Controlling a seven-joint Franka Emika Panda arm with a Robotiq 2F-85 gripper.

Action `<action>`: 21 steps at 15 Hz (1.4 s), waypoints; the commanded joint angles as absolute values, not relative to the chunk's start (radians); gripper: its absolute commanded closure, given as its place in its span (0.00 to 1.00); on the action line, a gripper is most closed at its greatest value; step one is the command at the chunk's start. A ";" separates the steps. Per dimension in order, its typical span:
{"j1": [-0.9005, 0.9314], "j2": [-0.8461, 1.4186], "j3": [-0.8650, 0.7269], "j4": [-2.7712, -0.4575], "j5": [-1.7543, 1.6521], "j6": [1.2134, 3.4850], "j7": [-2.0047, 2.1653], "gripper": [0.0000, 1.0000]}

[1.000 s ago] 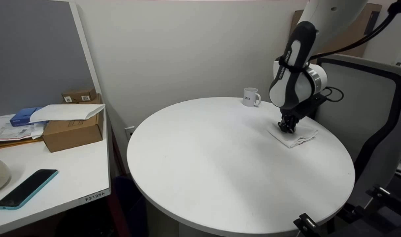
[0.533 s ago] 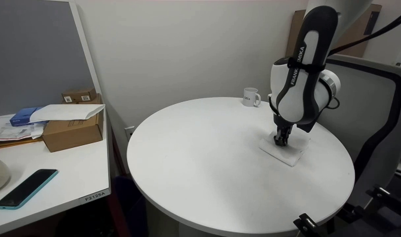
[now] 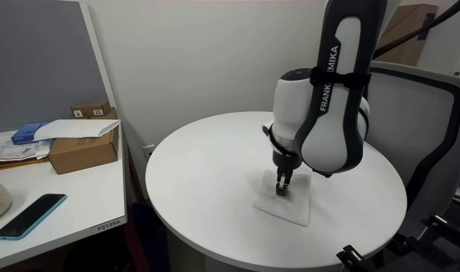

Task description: Wipe the table top with the white towel

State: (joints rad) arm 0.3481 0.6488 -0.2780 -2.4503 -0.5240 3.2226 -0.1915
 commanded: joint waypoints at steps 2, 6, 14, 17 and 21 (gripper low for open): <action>0.638 0.699 -0.304 -2.456 -0.505 3.270 -0.142 0.96; 0.871 0.737 -0.365 -2.391 -0.432 3.249 -0.046 0.96; 0.552 0.700 -0.312 -2.371 -0.204 3.202 -0.110 0.96; 0.382 0.749 -0.309 -2.242 -0.205 3.104 -0.111 0.96; 0.264 0.828 -0.313 -2.061 -0.222 2.977 -0.085 0.96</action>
State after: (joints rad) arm 0.3140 0.7491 -0.3256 -2.2037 -0.2280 3.0644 -0.1019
